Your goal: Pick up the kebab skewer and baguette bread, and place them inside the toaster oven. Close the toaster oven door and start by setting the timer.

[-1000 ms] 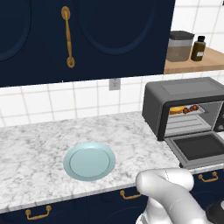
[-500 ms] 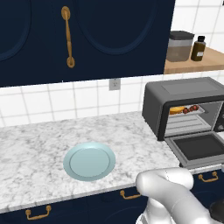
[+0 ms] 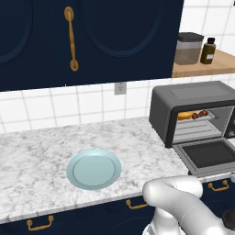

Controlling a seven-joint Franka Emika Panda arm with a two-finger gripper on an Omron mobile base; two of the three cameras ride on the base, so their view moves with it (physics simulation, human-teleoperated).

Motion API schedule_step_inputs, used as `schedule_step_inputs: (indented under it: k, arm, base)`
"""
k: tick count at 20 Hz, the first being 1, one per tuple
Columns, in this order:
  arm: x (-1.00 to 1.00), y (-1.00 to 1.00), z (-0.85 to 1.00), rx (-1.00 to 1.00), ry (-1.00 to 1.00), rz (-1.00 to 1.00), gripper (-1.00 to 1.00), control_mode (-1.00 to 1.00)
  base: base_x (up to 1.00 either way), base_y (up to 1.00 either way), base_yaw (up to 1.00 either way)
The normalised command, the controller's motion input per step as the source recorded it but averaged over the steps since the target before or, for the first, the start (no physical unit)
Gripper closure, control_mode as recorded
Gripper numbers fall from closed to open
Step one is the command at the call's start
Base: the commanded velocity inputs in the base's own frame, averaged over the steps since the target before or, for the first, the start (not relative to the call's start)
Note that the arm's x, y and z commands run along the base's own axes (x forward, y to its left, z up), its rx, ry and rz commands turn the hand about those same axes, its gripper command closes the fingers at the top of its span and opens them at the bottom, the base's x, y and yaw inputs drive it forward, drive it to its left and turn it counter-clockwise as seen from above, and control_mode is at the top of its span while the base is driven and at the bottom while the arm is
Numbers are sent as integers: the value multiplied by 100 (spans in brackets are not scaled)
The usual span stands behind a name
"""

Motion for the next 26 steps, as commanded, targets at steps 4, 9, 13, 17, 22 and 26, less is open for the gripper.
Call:
schedule_step_inputs:
  k: [4,9,13,17,22,26]
  arm:
    - [21,0,0,0,0,0,-100,-100]
    - [16,0,-1,0,0,0,-100,-100]
    - [21,0,4,0,0,0,-100,-100]
    - [22,1,17,0,0,0,-100,-100]
    - [18,4,36,0,-4,0,-100,-100]
    - [13,1,49,0,-5,0,-100,-100]
  base:
    - [0,0,0]
    - [0,0,0]
    - [0,0,0]
    - [0,0,0]
    - [0,0,0]
    - [0,0,0]
